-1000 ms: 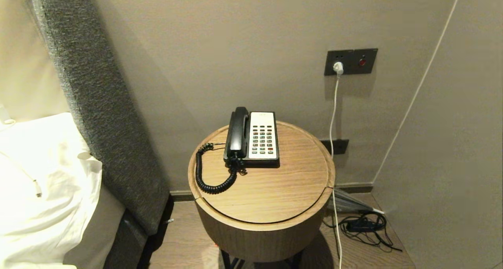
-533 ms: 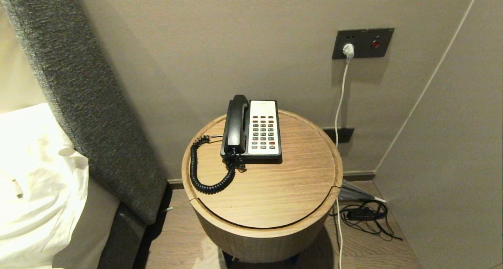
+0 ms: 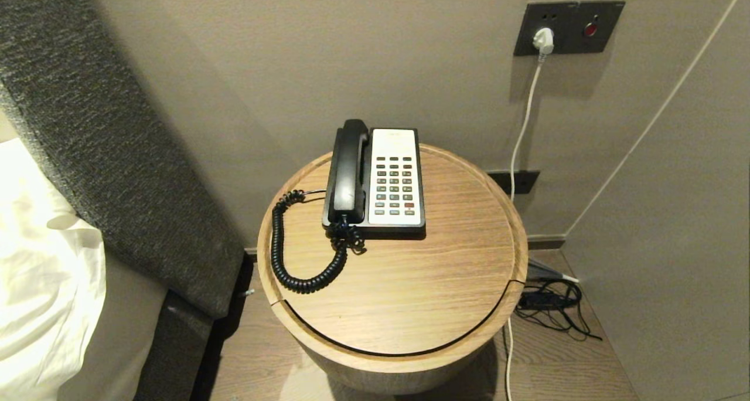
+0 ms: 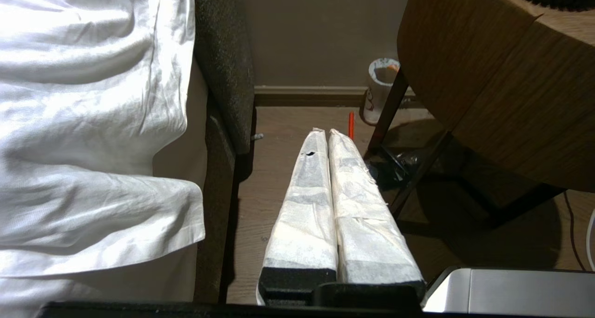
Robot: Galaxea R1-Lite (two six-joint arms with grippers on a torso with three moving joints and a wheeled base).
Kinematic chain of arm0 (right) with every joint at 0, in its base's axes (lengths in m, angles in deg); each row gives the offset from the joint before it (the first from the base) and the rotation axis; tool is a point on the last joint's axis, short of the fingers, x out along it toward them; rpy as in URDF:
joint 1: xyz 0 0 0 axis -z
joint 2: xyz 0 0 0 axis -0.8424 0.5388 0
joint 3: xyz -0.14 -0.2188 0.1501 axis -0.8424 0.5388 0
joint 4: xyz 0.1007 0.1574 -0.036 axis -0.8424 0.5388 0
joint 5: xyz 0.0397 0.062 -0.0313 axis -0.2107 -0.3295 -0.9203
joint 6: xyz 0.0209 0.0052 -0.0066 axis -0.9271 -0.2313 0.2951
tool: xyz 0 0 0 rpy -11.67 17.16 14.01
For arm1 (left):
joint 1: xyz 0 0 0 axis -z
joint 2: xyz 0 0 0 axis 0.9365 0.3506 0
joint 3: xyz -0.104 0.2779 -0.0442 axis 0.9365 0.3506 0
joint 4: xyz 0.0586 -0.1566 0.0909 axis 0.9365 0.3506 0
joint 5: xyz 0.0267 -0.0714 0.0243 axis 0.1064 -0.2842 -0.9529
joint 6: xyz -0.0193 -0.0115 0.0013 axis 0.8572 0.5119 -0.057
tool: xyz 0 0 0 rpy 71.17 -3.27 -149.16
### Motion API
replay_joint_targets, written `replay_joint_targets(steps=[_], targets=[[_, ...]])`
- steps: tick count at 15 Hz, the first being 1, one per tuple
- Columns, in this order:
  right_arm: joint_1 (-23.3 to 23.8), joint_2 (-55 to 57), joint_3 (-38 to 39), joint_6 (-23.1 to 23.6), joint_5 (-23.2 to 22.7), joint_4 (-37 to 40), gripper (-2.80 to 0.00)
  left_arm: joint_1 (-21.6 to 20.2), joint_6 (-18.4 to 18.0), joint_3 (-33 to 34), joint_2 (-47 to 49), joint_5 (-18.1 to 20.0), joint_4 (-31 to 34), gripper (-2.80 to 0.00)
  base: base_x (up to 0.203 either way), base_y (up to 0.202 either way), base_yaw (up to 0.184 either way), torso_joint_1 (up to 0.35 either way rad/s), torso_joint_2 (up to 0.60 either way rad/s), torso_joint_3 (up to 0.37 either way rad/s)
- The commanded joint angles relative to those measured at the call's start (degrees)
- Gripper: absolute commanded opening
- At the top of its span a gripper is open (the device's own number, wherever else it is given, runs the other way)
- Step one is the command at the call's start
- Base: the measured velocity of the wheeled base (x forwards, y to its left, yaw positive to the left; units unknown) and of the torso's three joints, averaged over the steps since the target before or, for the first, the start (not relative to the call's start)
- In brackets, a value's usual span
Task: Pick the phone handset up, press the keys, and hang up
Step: Pick up the desk phone handset
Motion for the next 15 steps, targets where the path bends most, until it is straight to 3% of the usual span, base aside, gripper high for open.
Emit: replay_joint_targets(steps=[1, 15], targets=[[0.0, 0.1, 0.0, 0.0, 0.0, 0.0, -2.80, 0.0, 0.0, 0.0, 0.1, 0.0, 0.0, -2.80, 0.000, 0.000, 0.000, 0.002, 0.00, -0.203], [0.0, 0.1, 0.0, 0.0, 0.0, 0.0, -2.80, 0.0, 0.3, 0.1, 0.1, 0.1, -0.2, -2.80, 0.000, 0.000, 0.000, 0.001, 0.00, -0.175]])
